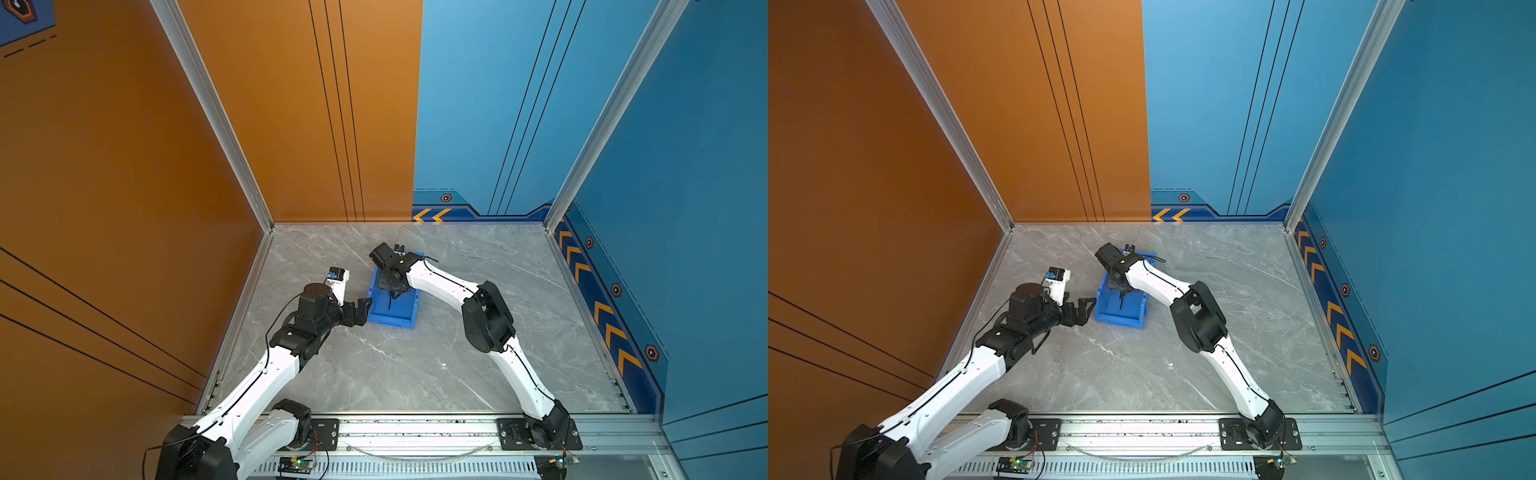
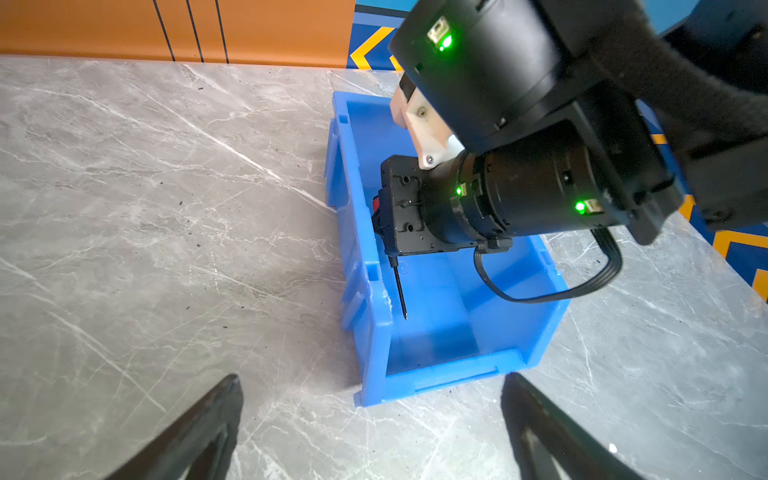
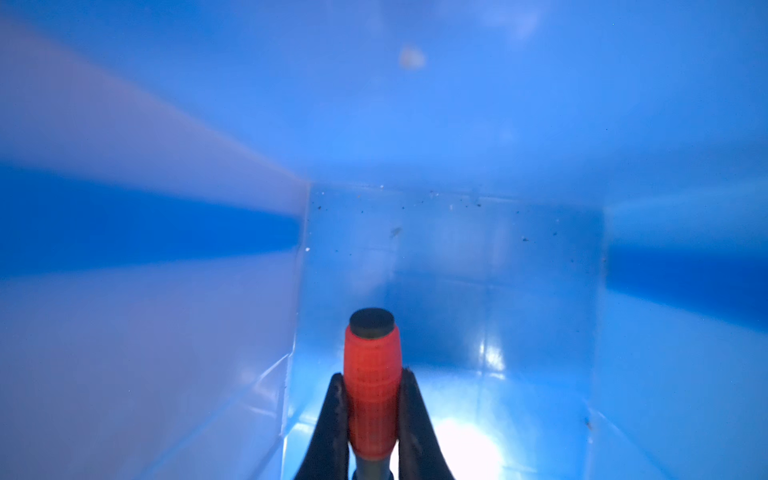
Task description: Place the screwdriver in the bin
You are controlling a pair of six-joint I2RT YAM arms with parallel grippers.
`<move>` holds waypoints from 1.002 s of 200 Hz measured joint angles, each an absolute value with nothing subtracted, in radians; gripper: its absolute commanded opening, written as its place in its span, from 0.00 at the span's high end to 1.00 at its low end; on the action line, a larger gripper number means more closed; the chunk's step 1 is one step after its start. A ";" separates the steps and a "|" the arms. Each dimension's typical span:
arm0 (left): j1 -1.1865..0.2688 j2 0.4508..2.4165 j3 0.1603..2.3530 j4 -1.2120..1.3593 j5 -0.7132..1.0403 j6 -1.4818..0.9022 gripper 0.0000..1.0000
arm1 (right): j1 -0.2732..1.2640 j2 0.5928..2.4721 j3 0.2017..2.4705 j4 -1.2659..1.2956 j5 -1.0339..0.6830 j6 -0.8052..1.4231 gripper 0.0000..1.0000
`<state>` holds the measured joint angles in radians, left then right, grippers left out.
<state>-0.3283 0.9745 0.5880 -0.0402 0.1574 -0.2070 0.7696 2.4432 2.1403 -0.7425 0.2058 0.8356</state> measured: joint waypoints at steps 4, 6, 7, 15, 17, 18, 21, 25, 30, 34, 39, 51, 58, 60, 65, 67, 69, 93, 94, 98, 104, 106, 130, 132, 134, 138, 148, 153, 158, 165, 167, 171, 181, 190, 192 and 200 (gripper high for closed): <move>-0.328 0.974 0.587 -0.040 0.157 -0.207 0.02 | 0.769 2.445 2.140 -0.743 0.206 0.836 0.88; -0.328 0.973 0.587 -0.040 0.157 -0.207 0.02 | 0.769 2.445 2.140 -0.743 0.206 0.836 0.87; -0.328 0.973 0.587 -0.040 0.157 -0.207 0.02 | 0.769 2.445 2.140 -0.743 0.206 0.836 0.87; -0.328 0.971 0.585 -0.039 0.156 -0.207 0.02 | 0.768 2.447 2.140 -0.743 0.206 0.836 0.85; -0.328 0.970 0.583 -0.039 0.156 -0.207 0.02 | 0.768 2.447 2.140 -0.743 0.206 0.835 0.84; -0.328 0.970 0.583 -0.039 0.156 -0.207 0.02 | 0.768 2.448 2.140 -0.743 0.206 0.835 0.84; -0.328 0.969 0.582 -0.040 0.155 -0.207 0.02 | 0.767 2.448 2.140 -0.743 0.206 0.835 0.83; -0.328 0.969 0.581 -0.040 0.154 -0.207 0.02 | 0.767 2.448 2.140 -0.743 0.206 0.835 0.82; -0.328 0.968 0.579 -0.039 0.152 -0.207 0.02 | 0.767 2.448 2.140 -0.743 0.206 0.835 0.80; -0.328 0.968 0.578 -0.040 0.150 -0.207 0.02 | 0.766 2.448 2.140 -0.743 0.206 0.834 0.78; -0.328 0.968 0.577 -0.040 0.147 -0.207 0.02 | 0.767 2.448 2.142 -0.743 0.206 0.831 0.75; -0.328 0.968 0.576 -0.040 0.138 -0.207 0.02 | 0.767 2.448 2.149 -0.744 0.206 0.826 0.69; -0.328 0.968 0.576 -0.040 0.133 -0.207 0.02 | 0.768 2.448 2.154 -0.745 0.206 0.824 0.66; -0.328 0.967 0.576 -0.040 0.132 -0.207 0.02 | 0.768 2.448 2.155 -0.745 0.206 0.819 0.65; -0.327 0.966 0.576 -0.040 0.130 -0.207 0.02 | 0.769 2.448 2.159 -0.744 0.207 0.818 0.64; -0.327 0.966 0.576 -0.040 0.130 -0.207 0.02 | 0.769 2.448 2.160 -0.744 0.207 0.815 0.63; -0.327 0.965 0.576 -0.040 0.129 -0.207 0.02 | 0.770 2.448 2.161 -0.744 0.207 0.817 0.63; -0.327 0.957 0.576 -0.040 0.120 -0.207 0.02 | 0.777 2.448 2.167 -0.744 0.212 0.805 0.60; -0.327 0.957 0.576 -0.040 0.120 -0.207 0.02 | 0.777 2.448 2.167 -0.744 0.212 0.805 0.60; -0.327 0.955 0.576 -0.040 0.120 -0.207 0.02 | 0.779 2.446 2.167 -0.744 0.214 0.804 0.59; -0.327 0.953 0.576 -0.039 0.119 -0.207 0.02 | 0.782 2.445 2.167 -0.745 0.215 0.800 0.58; -0.327 0.953 0.576 -0.039 0.119 -0.207 0.02 | 0.783 2.444 2.167 -0.745 0.216 0.797 0.58; -0.327 0.947 0.576 -0.039 0.119 -0.207 0.02 | 0.801 2.417 2.167 -0.751 0.239 0.771 0.54; -0.327 0.945 0.576 -0.039 0.119 -0.207 0.02 | 0.803 2.411 2.166 -0.751 0.241 0.768 0.54; -0.327 0.945 0.576 -0.040 0.119 -0.207 0.02 | 0.805 2.406 2.165 -0.751 0.242 0.763 0.54; -0.327 0.943 0.576 -0.040 0.119 -0.207 0.02 | 0.809 2.395 2.164 -0.752 0.247 0.759 0.54; -0.327 0.936 0.576 -0.040 0.117 -0.207 0.02 | 0.821 2.361 2.156 -0.752 0.258 0.746 0.53; -0.327 0.932 0.576 -0.040 0.113 -0.207 0.02 | 0.828 2.338 2.151 -0.751 0.264 0.737 0.52; -0.327 0.927 0.575 -0.040 0.110 -0.208 0.02 | 0.834 2.316 2.146 -0.751 0.268 0.732 0.52; -0.327 0.919 0.575 -0.040 0.103 -0.211 0.02 | 0.842 2.285 2.137 -0.750 0.269 0.723 0.51; -0.327 0.917 0.575 -0.040 0.101 -0.211 0.02 | 0.845 2.274 2.134 -0.749 0.270 0.720 0.51; -0.327 0.912 0.574 -0.040 0.094 -0.212 0.02 | 0.850 2.252 2.126 -0.749 0.273 0.715 0.50; -0.327 0.902 0.574 -0.041 0.079 -0.215 0.02 | 0.861 2.205 2.107 -0.749 0.277 0.702 0.48; -0.327 0.894 0.574 -0.044 0.062 -0.218 0.02 | 0.871 2.158 2.086 -0.748 0.287 0.685 0.46; -0.327 0.893 0.574 -0.046 0.058 -0.218 0.02 | 0.873 2.151 2.082 -0.748 0.288 0.682 0.46; -0.327 0.888 0.574 -0.056 0.041 -0.218 0.02 | 0.879 2.112 2.059 -0.748 0.295 0.664 0.44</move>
